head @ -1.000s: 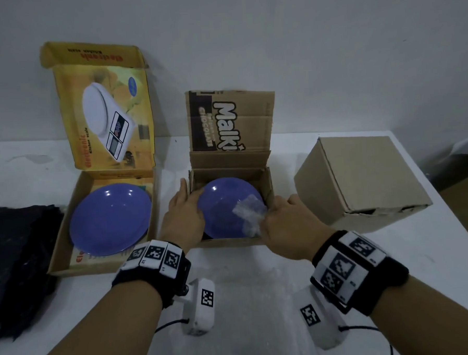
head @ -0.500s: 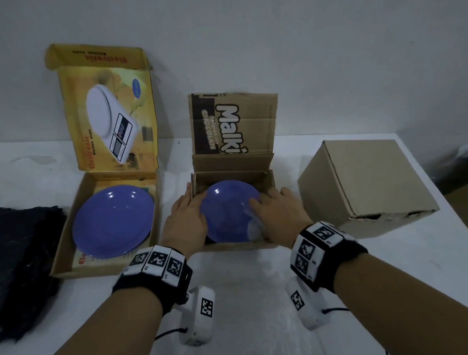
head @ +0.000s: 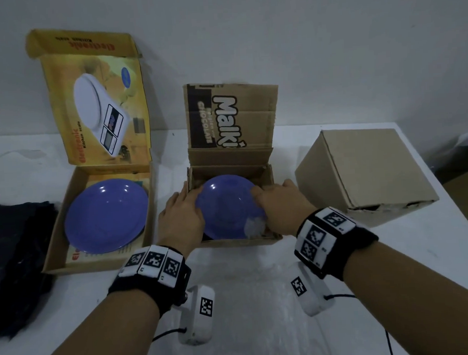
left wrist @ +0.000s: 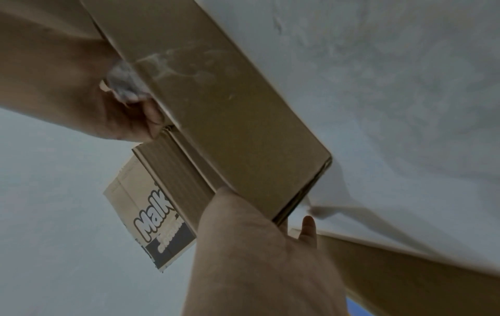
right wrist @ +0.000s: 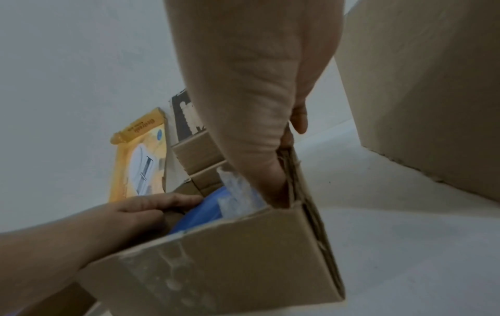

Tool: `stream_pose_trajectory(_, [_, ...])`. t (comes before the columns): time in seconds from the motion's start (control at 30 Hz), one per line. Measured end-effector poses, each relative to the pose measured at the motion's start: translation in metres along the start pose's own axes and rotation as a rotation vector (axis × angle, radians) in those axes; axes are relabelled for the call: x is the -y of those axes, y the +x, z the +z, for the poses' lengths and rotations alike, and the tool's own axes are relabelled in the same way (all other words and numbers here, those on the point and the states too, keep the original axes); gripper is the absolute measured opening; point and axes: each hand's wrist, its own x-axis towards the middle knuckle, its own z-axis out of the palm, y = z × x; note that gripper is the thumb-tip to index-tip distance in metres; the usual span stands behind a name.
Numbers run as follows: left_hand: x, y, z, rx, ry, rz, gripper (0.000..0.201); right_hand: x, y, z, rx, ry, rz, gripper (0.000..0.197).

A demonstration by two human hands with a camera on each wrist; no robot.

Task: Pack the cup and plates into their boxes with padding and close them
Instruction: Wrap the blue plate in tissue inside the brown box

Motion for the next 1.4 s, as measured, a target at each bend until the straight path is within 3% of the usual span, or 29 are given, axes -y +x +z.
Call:
stream_pose_trajectory(0.07, [0.001, 0.001, 0.000, -0.006, -0.020, 0.001, 0.046, 0.003, 0.001, -0.002, 0.018, -0.019, 0.042, 0.058])
stream_pose_trajectory(0.17, [0.001, 0.000, 0.001, -0.015, -0.020, -0.003, 0.045, 0.008, 0.000, -0.006, -0.022, -0.140, 0.012, 0.016])
stream_pose_trajectory(0.2, [0.001, -0.001, 0.001, -0.015, -0.018, -0.005, 0.045, 0.009, -0.001, -0.006, -0.013, -0.169, 0.000, 0.010])
stream_pose_trajectory(0.43, [0.009, 0.002, 0.010, -0.039, -0.035, 0.013, 0.047, 0.014, -0.003, 0.003, -0.041, -0.162, 0.004, 0.017])
stream_pose_trajectory(0.57, [0.018, 0.008, 0.011, 0.002, -0.081, 0.087, 0.048, 0.009, -0.012, 0.005, -0.078, -0.008, -0.002, 0.022])
stream_pose_trajectory(0.67, [0.020, 0.004, 0.003, 0.009, -0.253, 0.141, 0.049, 0.020, -0.030, 0.002, -0.331, 0.260, -0.048, 0.029])
stream_pose_trajectory(0.73, [0.023, -0.001, -0.004, 0.014, -0.336, 0.145, 0.051, 0.035, -0.044, 0.004, -0.451, 0.442, -0.180, 0.024])
stream_pose_trajectory(0.77, [0.025, -0.004, -0.007, 0.024, -0.359, 0.145, 0.052, 0.045, -0.051, 0.009, -0.382, 0.483, -0.265, 0.026])
stream_pose_trajectory(0.87, [0.027, -0.013, -0.012, 0.068, -0.329, 0.139, 0.055, 0.071, -0.061, 0.040, 0.033, 0.392, -0.411, 0.058])
stream_pose_trajectory(0.93, [0.024, -0.017, -0.014, 0.085, -0.297, 0.127, 0.056, 0.078, -0.061, 0.057, 0.091, 0.288, -0.441, 0.061])
stream_pose_trajectory(1.07, [0.021, -0.019, -0.012, 0.066, -0.298, 0.121, 0.056, 0.071, -0.066, 0.061, -0.122, 0.390, -0.446, 0.027])
stream_pose_trajectory(1.17, [0.022, -0.018, -0.010, 0.049, -0.310, 0.126, 0.057, 0.056, -0.073, 0.052, -0.244, 0.525, -0.422, 0.020])
stream_pose_trajectory(1.27, [0.023, -0.018, -0.010, 0.045, -0.325, 0.111, 0.056, 0.034, -0.073, 0.033, -0.345, 0.704, -0.248, 0.019])
stream_pose_trajectory(1.4, [0.023, -0.016, -0.007, 0.024, -0.351, 0.084, 0.054, 0.005, -0.062, 0.012, -0.619, 1.036, 0.034, 0.034])
